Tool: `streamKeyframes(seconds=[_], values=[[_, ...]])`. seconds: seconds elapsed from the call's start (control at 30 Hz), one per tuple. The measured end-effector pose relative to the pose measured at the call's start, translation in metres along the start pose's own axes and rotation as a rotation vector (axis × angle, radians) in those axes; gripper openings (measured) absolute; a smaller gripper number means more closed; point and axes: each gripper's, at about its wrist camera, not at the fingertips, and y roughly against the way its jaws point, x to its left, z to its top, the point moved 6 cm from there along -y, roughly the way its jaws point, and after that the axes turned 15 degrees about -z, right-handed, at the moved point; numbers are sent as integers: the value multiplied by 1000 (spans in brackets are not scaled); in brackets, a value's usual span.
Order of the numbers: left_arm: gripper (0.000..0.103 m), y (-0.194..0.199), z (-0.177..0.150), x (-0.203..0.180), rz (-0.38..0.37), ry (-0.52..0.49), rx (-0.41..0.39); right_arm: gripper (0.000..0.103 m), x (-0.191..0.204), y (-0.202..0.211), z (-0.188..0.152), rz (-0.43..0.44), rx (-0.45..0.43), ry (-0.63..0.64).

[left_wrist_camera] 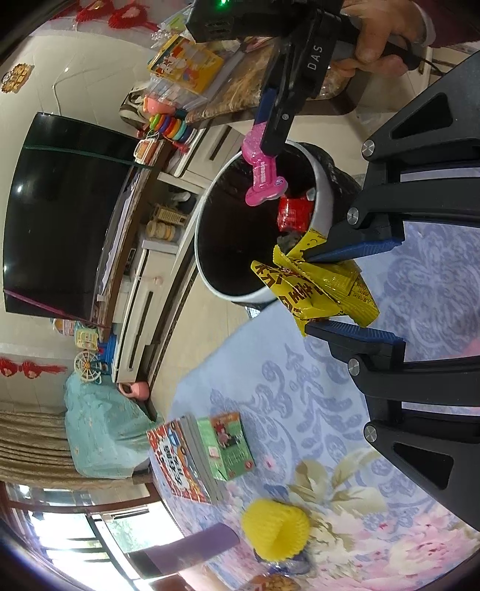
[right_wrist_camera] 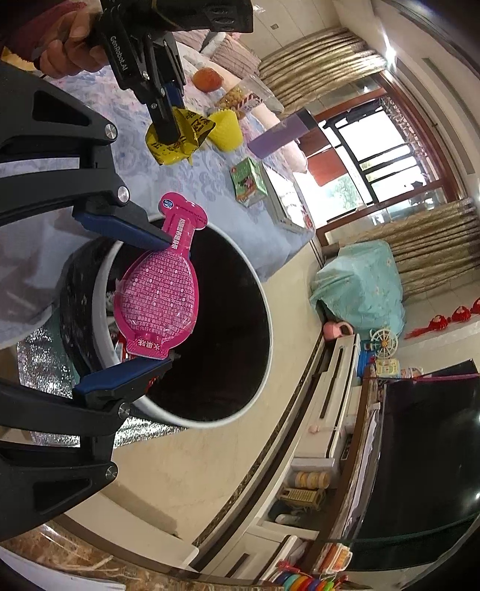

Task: Collect trash
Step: 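Carry yellow wrapper and pink packet over the bin and open both tools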

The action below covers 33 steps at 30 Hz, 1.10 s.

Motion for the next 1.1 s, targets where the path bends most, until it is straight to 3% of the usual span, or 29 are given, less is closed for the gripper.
streamKeyframes(seconds=[1.1], values=[[31, -72, 40, -9, -39, -39, 54, 60, -28, -25, 21, -50, 29, 4]])
